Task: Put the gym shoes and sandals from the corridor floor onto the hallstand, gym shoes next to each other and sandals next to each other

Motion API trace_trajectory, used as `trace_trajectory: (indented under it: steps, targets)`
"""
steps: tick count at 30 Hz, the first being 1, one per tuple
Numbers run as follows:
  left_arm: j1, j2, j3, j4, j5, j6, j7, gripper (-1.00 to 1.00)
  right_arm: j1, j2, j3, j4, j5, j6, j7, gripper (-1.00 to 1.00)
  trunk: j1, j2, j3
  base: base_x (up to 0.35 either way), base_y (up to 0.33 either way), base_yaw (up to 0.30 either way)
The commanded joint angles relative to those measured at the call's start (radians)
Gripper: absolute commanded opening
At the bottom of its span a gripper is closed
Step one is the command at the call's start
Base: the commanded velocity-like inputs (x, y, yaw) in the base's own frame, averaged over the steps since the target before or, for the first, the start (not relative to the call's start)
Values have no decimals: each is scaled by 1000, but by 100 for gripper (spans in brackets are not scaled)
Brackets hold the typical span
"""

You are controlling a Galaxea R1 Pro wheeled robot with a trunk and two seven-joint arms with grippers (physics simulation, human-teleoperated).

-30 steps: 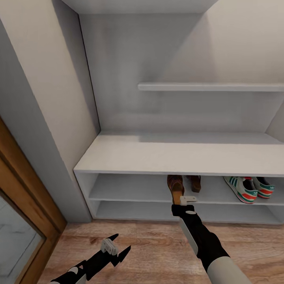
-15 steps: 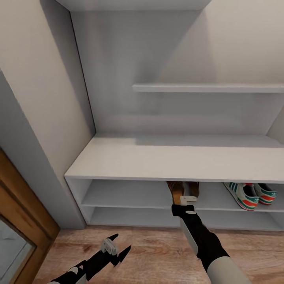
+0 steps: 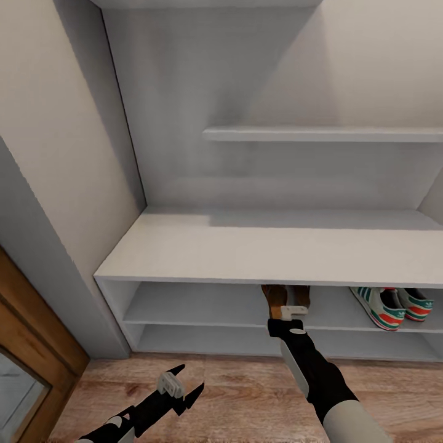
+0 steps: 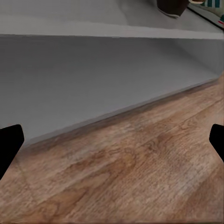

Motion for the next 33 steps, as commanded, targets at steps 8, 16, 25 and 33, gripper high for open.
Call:
trace_trajectory:
  steps: [8,16,25,33]
  targets:
    - [-1,0,-8,1,11,-2,-4,100,-1,-1,3,-2,-10,3,-10,-100,3,-2,-28,0,0,0]
    - [-1,0,-8,1,12,-2,-4,100,-1,-1,3,-2,-10,3,-10,-100,3,-2,-28,0,0,0]
    - [-1,0,-8,2,12,-2,-2,100,-1,-1,3,-2,-10,3,-10,-100,3,-2,-28,109,0,0]
    - [-1,0,-8,2,12,-2,-2,100,-1,-1,3,-2,-10,3,-10,-100,3,-2,-28,37,0,0]
